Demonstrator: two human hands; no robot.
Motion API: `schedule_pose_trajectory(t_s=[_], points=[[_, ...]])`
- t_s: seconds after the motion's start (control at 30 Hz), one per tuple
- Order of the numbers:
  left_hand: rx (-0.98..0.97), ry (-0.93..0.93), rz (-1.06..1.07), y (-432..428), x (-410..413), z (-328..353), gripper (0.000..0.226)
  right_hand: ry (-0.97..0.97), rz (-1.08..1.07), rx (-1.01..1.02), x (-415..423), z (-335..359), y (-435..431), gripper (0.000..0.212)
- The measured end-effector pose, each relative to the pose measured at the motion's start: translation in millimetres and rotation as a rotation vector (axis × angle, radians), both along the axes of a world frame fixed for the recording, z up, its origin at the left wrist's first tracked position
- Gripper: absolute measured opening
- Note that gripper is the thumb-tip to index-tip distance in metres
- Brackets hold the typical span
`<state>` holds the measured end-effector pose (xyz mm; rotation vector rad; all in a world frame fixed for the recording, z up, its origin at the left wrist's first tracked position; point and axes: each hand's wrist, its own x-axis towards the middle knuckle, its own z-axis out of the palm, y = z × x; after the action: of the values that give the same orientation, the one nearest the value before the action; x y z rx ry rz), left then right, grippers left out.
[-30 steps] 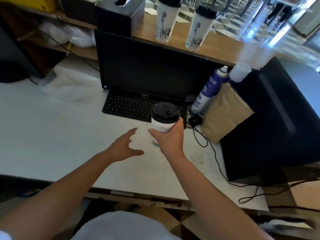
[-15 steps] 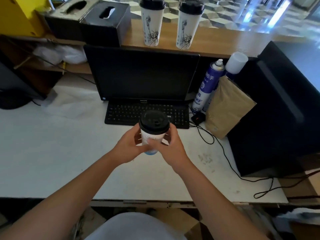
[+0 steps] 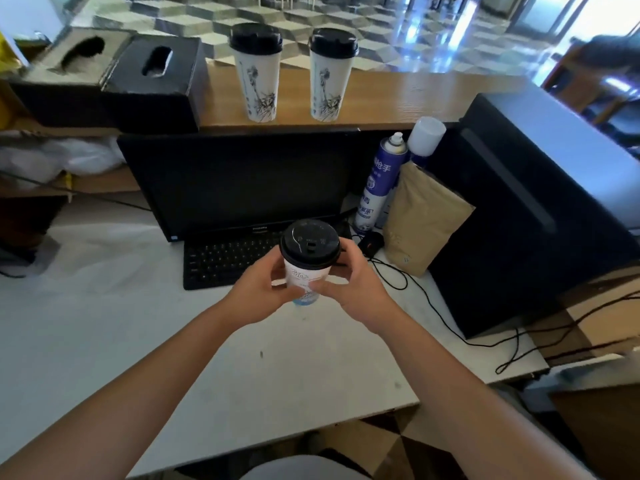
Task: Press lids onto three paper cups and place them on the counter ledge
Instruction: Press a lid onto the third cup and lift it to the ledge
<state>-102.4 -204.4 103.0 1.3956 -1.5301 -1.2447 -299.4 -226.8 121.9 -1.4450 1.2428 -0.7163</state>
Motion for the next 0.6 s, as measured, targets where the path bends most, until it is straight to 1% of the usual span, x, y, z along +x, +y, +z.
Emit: schedule_pose_trajectory(t_s=[0.13,0.23,0.37,0.5,0.57,0.6], points=[[-0.027,0.019,-0.021,-26,-20,17,0.071,0.001,-0.013,-0.02,-18,18,-23,0.074],[-0.076,-0.018,-0.026,-53,-37,30,0.07,0.001,-0.007,-0.047,-36,35,-49,0.075],[-0.145,-0.079,0.001,-98,-65,54,0.071,-0.048,-0.004,-0.097,-65,63,-90,0.07],[-0.208,-0.071,0.05,-146,-90,87,0.07,-0.045,0.008,-0.173,-86,94,-139,0.069],[-0.252,-0.057,0.086,-169,-101,105,0.072,-0.084,-0.006,-0.201,-93,110,-165,0.069],[-0.279,-0.049,0.094,-181,-106,113,0.068,-0.12,-0.019,-0.206,-96,118,-177,0.068]])
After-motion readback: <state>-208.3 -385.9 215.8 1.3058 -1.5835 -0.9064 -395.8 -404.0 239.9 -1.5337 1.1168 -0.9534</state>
